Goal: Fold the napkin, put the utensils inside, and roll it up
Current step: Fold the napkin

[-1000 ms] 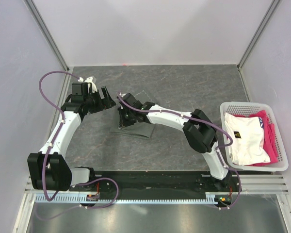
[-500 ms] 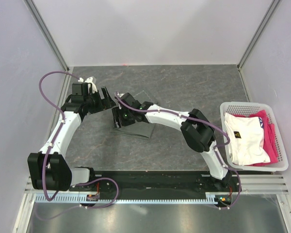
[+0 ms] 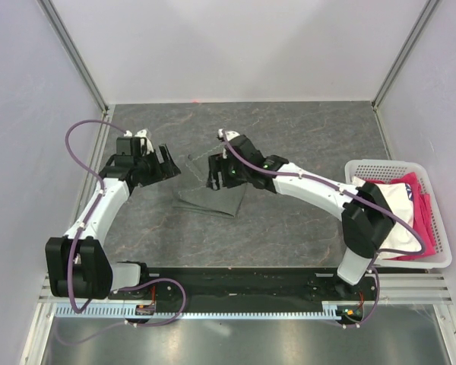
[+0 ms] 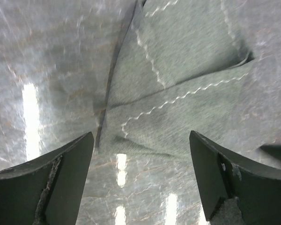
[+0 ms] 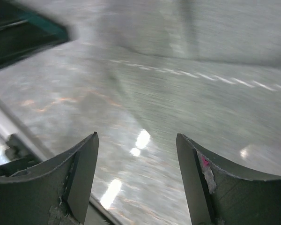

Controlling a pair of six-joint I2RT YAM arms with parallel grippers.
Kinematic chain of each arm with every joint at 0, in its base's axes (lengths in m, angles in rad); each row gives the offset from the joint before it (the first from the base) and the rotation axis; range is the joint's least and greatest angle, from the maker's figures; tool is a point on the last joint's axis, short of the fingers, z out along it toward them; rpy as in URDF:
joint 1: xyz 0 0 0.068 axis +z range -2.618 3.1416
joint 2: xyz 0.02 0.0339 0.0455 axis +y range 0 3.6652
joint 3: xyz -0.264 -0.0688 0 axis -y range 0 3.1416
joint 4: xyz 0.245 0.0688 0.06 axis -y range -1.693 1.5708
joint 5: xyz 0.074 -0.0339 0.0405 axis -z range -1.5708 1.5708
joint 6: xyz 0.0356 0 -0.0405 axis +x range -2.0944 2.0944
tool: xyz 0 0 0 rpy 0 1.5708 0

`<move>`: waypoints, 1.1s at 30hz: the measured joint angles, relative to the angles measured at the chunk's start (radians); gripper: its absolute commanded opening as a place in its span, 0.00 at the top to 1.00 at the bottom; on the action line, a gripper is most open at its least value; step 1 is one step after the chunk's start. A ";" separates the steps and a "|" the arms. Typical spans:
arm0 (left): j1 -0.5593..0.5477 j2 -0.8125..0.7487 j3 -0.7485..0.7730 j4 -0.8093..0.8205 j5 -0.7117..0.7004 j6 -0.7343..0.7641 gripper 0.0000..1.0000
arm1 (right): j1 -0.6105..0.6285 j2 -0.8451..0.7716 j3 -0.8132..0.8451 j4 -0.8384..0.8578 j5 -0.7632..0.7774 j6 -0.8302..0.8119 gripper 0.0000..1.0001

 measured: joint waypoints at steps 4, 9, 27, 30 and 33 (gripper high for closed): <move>0.000 0.000 -0.056 0.000 0.000 -0.023 0.15 | -0.057 -0.048 -0.128 0.003 0.016 0.007 0.26; 0.000 0.014 -0.121 0.021 0.002 -0.074 0.22 | -0.073 -0.050 -0.269 -0.008 0.011 0.034 0.28; 0.000 0.067 -0.281 0.158 -0.026 -0.182 0.23 | -0.120 -0.034 -0.349 0.091 -0.067 0.069 0.34; 0.000 0.074 -0.296 0.183 -0.038 -0.194 0.23 | -0.123 -0.033 -0.357 0.099 -0.075 0.069 0.34; 0.000 0.078 -0.315 0.213 -0.048 -0.205 0.22 | -0.124 -0.032 -0.361 0.101 -0.080 0.069 0.34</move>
